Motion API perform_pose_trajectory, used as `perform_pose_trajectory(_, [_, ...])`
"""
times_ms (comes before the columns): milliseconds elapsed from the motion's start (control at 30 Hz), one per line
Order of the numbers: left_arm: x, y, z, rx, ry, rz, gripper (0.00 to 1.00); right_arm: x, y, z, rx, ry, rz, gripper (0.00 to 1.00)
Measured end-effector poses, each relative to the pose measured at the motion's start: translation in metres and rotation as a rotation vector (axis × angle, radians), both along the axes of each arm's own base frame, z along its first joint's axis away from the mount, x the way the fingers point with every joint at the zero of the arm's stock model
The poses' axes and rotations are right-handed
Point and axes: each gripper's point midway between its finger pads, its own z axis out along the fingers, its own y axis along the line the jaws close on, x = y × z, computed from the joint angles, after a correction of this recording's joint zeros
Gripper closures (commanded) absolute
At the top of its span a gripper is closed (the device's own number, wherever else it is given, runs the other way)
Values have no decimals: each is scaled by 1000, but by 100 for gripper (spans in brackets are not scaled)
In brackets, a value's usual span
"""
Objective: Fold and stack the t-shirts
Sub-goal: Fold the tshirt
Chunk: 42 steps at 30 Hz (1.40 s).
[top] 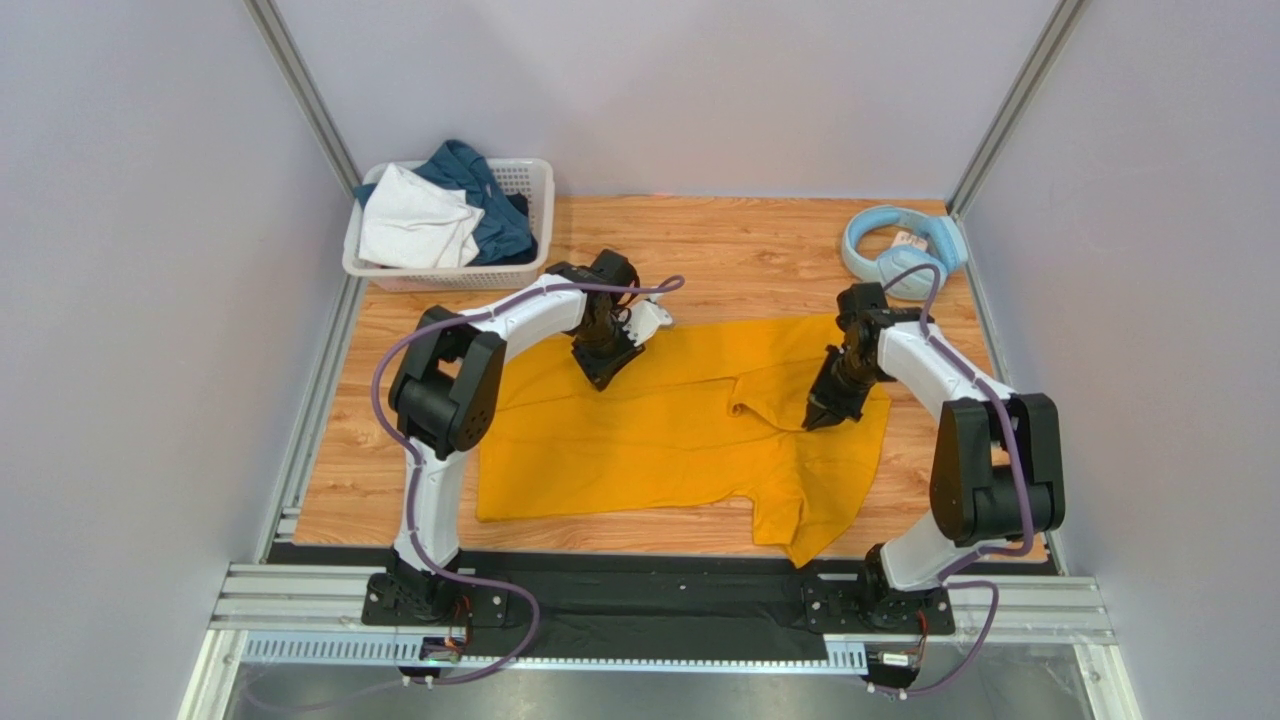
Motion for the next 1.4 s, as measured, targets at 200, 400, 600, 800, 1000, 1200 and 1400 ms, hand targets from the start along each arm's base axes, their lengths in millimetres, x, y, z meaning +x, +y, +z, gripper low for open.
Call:
perform_pose_trajectory(200, [0, 0, 0, 0, 0, -1, 72, -21, -7, -12, -22, 54, -9, 94])
perform_pose_trajectory(400, [0, 0, 0, -2, 1, 1, 72, -37, -17, -21, -45, 98, -34, 94])
perform_pose_trajectory(600, [0, 0, 0, -4, 2, 1, 72, -36, -27, -17, -65, 81, -56, 78])
perform_pose_trajectory(800, [0, 0, 0, -5, 3, 1, 72, -40, -28, -25, -70, 122, -47, 65])
perform_pose_trajectory(1000, [0, 0, 0, -4, 2, -1, 72, -35, -26, -12, -56, 118, -51, 61])
perform_pose_trajectory(1200, [0, 1, 0, -2, 1, 0, 72, 37, 5, 55, 113, -125, -79, 60])
perform_pose_trajectory(1400, [0, 3, 0, -11, 9, 9, 72, 96, 67, 63, 329, -217, 20, 61])
